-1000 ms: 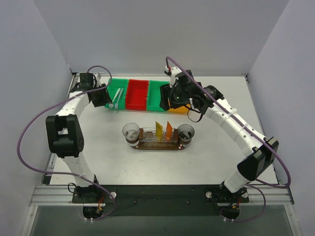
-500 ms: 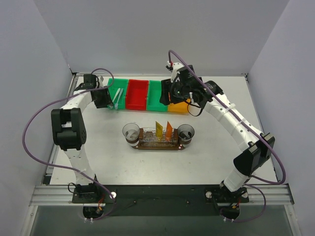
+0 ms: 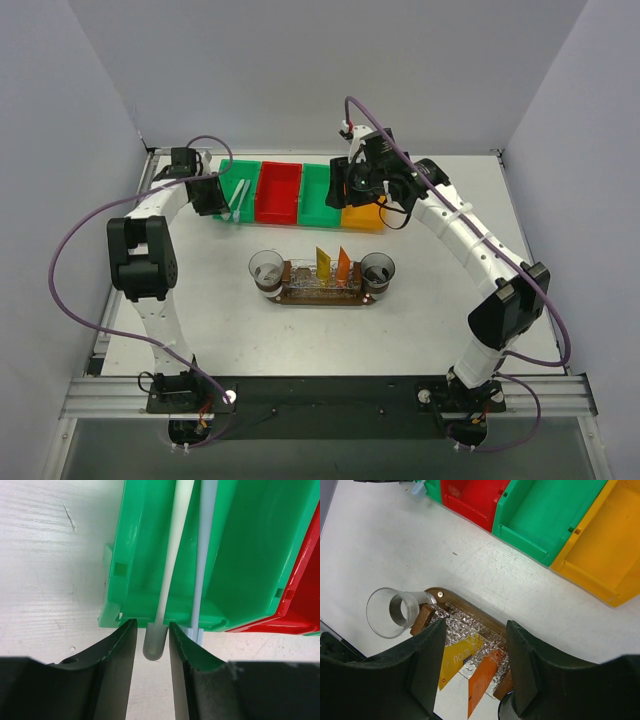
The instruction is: Prepare toiletry sets of a toothbrush and toothpaste on the tray
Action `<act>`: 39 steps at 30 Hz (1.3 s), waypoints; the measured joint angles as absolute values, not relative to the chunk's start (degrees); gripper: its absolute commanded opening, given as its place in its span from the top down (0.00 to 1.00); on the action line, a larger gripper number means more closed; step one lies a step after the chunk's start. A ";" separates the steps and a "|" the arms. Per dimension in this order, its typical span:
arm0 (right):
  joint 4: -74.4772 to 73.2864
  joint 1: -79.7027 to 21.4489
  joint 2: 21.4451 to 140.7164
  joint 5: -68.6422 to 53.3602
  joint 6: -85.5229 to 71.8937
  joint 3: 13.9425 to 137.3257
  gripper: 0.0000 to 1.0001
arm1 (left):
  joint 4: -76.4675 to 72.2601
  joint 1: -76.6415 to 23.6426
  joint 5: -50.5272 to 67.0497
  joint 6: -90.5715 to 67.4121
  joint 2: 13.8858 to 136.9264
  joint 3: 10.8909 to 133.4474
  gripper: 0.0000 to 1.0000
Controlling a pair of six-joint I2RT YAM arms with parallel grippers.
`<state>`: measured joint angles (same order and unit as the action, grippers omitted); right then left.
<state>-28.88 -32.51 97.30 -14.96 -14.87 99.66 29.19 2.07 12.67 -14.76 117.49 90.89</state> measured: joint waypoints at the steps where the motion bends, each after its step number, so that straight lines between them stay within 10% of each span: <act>1: -28.91 -32.34 97.45 -15.14 -14.96 99.66 0.53 | 29.19 2.02 12.67 -14.76 117.64 91.05 0.58; 39: -28.97 -30.02 99.68 -17.28 -12.95 106.56 0.53 | 31.31 1.15 15.53 -14.87 107.07 88.42 0.99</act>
